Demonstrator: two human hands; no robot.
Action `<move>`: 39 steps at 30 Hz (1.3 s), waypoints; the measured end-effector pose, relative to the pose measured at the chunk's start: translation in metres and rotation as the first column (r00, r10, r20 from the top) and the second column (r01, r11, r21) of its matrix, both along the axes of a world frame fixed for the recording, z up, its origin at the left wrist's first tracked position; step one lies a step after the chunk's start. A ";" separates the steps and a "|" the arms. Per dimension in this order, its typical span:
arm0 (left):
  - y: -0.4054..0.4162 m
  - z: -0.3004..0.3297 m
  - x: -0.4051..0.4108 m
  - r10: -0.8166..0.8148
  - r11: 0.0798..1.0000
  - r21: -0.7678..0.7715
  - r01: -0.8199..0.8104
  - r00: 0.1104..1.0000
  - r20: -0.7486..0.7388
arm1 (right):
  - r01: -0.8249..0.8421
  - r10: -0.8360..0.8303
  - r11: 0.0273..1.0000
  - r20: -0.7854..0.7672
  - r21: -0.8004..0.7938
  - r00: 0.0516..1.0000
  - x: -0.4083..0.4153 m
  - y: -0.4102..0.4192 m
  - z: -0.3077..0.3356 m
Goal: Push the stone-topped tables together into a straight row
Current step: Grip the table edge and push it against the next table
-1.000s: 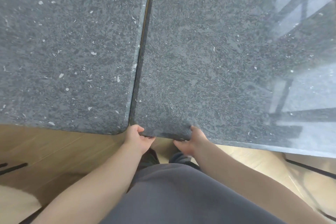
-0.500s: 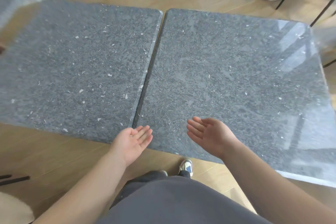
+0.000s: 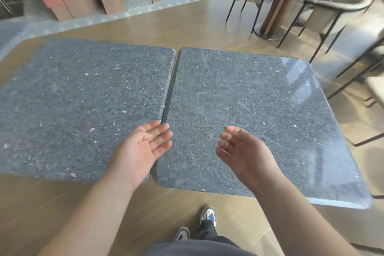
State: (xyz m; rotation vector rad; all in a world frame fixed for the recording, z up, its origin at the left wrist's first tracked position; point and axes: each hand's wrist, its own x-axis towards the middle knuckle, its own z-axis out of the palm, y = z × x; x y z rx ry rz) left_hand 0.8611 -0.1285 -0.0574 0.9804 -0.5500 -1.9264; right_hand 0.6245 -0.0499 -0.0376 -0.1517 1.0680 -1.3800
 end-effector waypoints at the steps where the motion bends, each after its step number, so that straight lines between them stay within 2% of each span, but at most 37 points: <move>1: 0.003 0.005 0.001 -0.010 0.999 -0.038 0.010 1.000 0.000 | 0.012 -0.013 0.999 -0.016 -0.030 1.000 0.003 0.003 0.006; 6: 0.024 0.028 -0.013 -0.046 0.961 -0.268 0.074 0.993 0.109 | 0.087 -0.110 0.983 -0.146 -0.160 0.983 -0.001 0.030 0.030; 14: 0.062 0.045 -0.099 -0.232 0.876 -0.382 0.295 0.952 0.202 | 0.268 -0.333 0.927 -0.244 -0.264 0.911 -0.071 0.112 0.041; 18: 0.090 0.049 -0.177 -0.353 0.812 -0.394 0.431 0.899 0.258 | 0.382 -0.466 0.874 -0.294 -0.301 0.835 -0.136 0.169 0.040; 22: 0.138 0.046 -0.289 -0.477 0.742 -0.368 0.560 0.827 0.297 | 0.501 -0.581 0.811 -0.311 -0.303 0.752 -0.222 0.246 0.035; 29: 0.258 0.031 -0.485 -0.692 0.578 -0.331 0.746 0.663 0.286 | 0.726 -0.739 0.646 -0.434 -0.236 0.516 -0.379 0.411 0.025; 36: 0.316 0.040 -0.598 -0.768 0.439 -0.370 0.819 0.556 0.318 | 0.804 -0.810 0.531 -0.439 -0.268 0.389 -0.442 0.492 0.032; 39: 0.326 0.037 -0.640 -0.779 0.411 -0.372 0.832 0.533 0.330 | 0.822 -0.821 0.508 -0.433 -0.255 0.373 -0.468 0.502 0.031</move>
